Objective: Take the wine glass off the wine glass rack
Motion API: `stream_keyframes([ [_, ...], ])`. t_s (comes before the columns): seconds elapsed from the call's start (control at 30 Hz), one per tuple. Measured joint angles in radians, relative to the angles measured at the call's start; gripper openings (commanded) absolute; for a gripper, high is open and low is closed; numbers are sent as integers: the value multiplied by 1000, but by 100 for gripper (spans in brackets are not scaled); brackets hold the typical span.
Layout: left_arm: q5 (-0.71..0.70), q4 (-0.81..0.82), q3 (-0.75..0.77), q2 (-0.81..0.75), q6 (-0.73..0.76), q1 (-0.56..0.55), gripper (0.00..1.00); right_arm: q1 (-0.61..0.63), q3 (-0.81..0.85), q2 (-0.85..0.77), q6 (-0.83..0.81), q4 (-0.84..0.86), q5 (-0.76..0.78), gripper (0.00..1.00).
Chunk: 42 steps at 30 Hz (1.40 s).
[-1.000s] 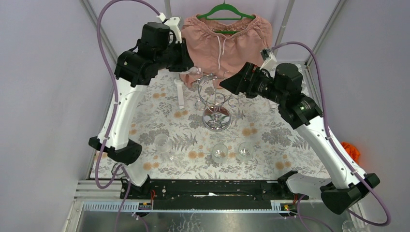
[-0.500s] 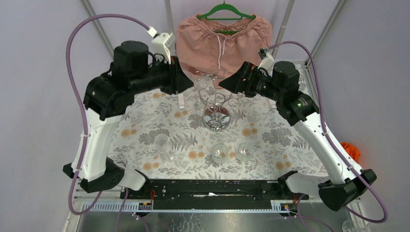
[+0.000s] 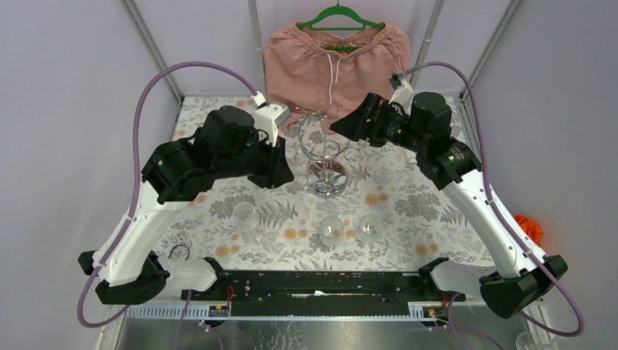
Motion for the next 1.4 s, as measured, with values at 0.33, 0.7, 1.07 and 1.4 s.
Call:
stream_keyframes([
  [0.33, -65, -31, -192, -93, -20, -14, 0, 0, 0, 0, 0, 0, 0, 100],
  [0.7, -74, -46, -344, -91, -47, -32, 0, -4, -22, -2, 1, 0, -2, 100],
  [1.07, -60, -3, -496, -97, -49, -32, 0, -6, -31, -10, 5, 1, -18, 100],
  [1.4, -8, 106, -584, -88, -51, -33, 0, -8, -31, -12, 3, 0, -17, 100],
])
